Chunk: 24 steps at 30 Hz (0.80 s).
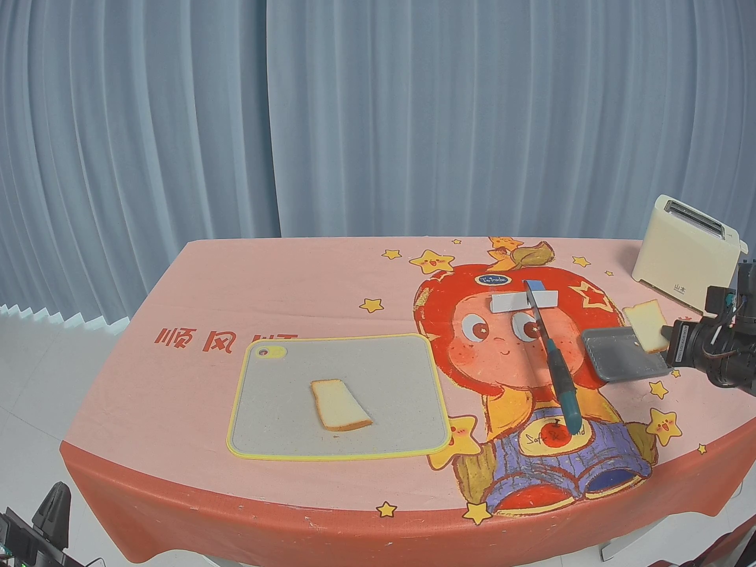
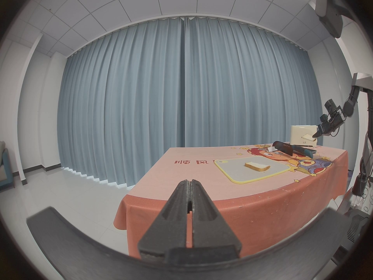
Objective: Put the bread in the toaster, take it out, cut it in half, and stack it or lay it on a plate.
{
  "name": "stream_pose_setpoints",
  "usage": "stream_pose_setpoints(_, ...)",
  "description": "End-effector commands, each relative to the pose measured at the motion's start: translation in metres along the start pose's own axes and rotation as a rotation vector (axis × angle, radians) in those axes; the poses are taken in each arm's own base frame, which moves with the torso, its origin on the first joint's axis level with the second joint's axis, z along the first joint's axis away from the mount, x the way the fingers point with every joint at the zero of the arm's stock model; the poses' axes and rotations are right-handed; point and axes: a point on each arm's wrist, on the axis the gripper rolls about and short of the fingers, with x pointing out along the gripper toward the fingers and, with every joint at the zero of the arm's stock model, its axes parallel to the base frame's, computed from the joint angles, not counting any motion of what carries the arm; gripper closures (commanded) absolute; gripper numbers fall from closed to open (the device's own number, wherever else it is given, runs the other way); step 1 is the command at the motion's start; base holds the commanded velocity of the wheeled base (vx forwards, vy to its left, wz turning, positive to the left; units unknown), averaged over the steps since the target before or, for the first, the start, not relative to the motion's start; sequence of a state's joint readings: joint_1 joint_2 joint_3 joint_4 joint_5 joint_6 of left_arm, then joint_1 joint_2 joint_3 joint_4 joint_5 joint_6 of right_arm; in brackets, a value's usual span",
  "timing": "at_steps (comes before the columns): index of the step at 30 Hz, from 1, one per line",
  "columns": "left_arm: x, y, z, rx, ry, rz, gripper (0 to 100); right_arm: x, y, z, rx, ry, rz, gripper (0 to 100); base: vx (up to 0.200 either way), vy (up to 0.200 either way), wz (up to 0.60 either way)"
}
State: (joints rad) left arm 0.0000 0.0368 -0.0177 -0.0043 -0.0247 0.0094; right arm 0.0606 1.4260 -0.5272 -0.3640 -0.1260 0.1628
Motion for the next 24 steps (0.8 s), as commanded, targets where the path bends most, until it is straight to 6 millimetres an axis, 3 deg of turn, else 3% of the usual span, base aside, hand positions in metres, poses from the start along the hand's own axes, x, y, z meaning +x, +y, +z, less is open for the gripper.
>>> stream_pose_setpoints(1,0.0014,0.0,-0.0048,-0.001,0.019,0.0,100,0.0027,0.0004,-0.0006,-0.002,0.009,0.001,100,0.0,0.0,0.0)
stream_pose_setpoints(24,0.0014,0.0,-0.0048,-0.001,0.019,0.0,100,0.0096,-0.0017,-0.0026,-0.002,0.033,-0.014,100,0.0,0.0,0.0)
